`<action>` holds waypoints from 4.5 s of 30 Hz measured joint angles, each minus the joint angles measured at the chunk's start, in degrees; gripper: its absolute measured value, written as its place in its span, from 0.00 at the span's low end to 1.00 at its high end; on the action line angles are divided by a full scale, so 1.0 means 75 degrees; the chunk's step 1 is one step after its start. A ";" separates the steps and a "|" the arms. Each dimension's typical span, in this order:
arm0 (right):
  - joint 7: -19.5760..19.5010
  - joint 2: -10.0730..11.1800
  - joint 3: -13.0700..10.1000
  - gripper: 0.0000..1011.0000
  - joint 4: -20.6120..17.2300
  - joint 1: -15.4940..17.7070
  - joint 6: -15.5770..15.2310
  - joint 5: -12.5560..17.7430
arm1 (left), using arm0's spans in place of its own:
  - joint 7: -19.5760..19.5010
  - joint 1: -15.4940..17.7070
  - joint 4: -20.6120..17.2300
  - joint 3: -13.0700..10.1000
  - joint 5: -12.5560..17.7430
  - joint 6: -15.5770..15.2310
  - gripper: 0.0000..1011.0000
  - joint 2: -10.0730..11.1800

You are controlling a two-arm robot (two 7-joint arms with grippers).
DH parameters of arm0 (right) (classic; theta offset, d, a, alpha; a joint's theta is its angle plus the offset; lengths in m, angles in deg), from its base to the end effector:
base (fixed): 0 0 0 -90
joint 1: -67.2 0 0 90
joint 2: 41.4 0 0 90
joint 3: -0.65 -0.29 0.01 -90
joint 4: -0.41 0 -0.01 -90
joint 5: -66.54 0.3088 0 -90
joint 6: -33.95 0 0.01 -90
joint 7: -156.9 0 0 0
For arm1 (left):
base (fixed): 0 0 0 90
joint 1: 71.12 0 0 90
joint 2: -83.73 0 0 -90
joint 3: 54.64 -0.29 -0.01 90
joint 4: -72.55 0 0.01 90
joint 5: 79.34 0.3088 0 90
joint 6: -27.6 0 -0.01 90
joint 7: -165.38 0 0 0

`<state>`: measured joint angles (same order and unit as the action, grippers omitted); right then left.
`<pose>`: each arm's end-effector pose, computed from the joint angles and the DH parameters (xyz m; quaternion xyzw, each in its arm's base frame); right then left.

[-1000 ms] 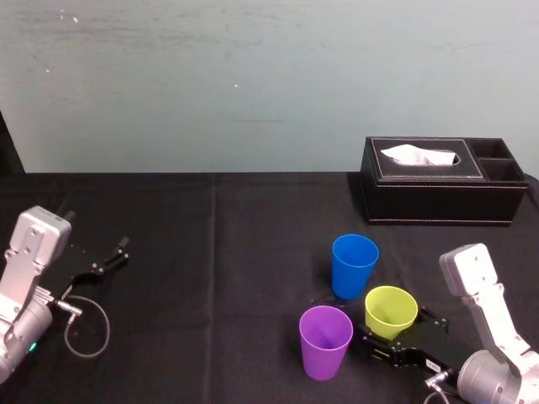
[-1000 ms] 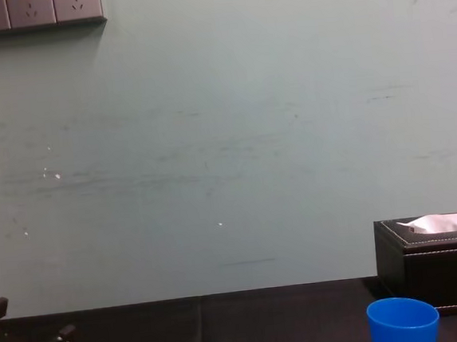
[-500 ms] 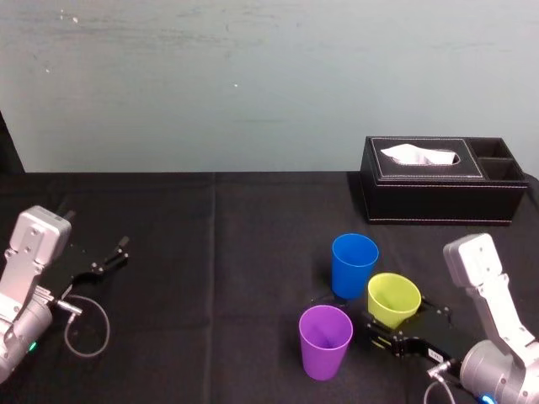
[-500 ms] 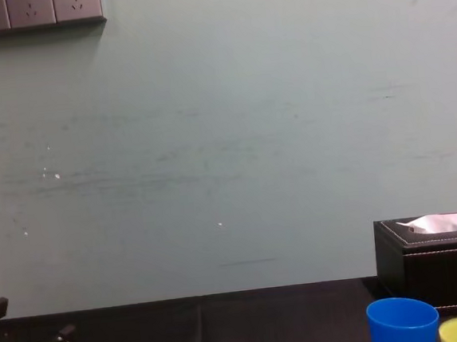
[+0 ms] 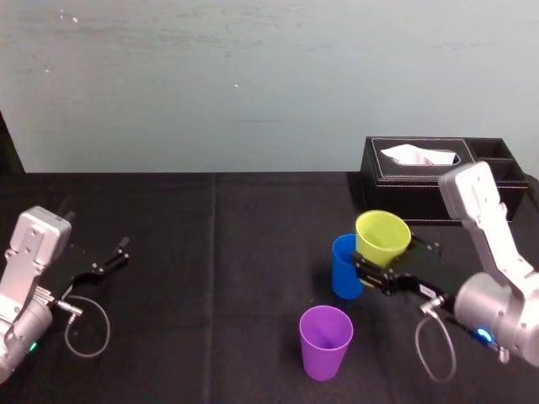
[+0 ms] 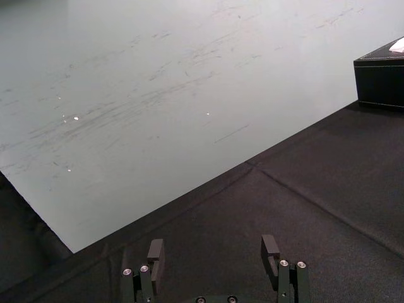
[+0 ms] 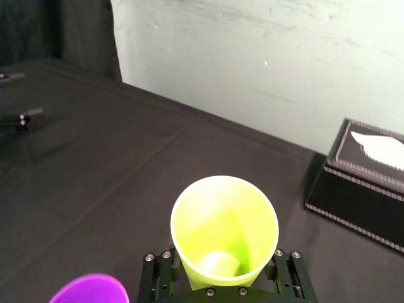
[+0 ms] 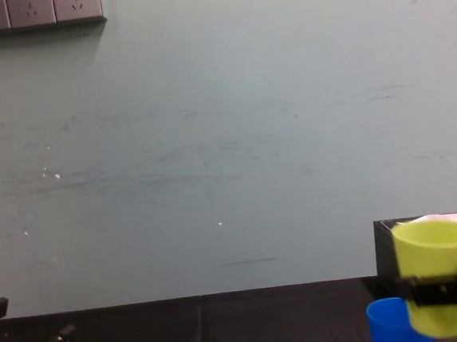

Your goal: Stack the three plastic cups sequentially using one hand.

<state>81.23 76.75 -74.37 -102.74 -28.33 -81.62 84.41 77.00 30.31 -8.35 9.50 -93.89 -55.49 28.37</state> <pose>0.3335 -0.0345 -0.2129 -0.1628 0.0228 -0.4902 0.8560 0.3581 0.0827 -0.3023 0.1414 -0.1324 0.5799 0.7913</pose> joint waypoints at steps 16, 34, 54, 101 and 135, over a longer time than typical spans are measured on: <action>0.0195 -0.0597 0.0235 0.71 0.0669 -0.1084 -0.0400 -0.0155 | 0.0000 0.0000 0.0000 0.0000 0.0000 0.0000 0.99 0.0000; 0.0287 -0.0839 0.0224 0.71 0.1377 -0.1405 -0.0324 -0.0238 | 0.0000 0.0000 0.0000 0.0000 0.0000 0.0000 0.99 0.0000; 0.0330 -0.0964 0.0273 0.71 0.1900 -0.1584 -0.0061 -0.0344 | 0.0000 0.0000 0.0000 0.0000 0.0001 0.0000 0.99 0.0000; 0.0339 -0.1061 0.0319 0.99 0.2216 -0.1636 -0.0013 -0.0483 | 0.0000 0.0000 0.0000 0.0000 0.0000 0.0000 0.99 0.0000; 0.0665 -0.0048 -0.0356 0.99 -0.0106 -0.0360 -0.0791 0.0127 | 0.0000 0.0000 0.0000 0.0000 0.0000 0.0000 0.99 0.0000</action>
<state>86.22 76.39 -77.04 -103.54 -31.03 -87.55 85.37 77.00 30.31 -8.35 9.50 -93.89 -55.49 28.37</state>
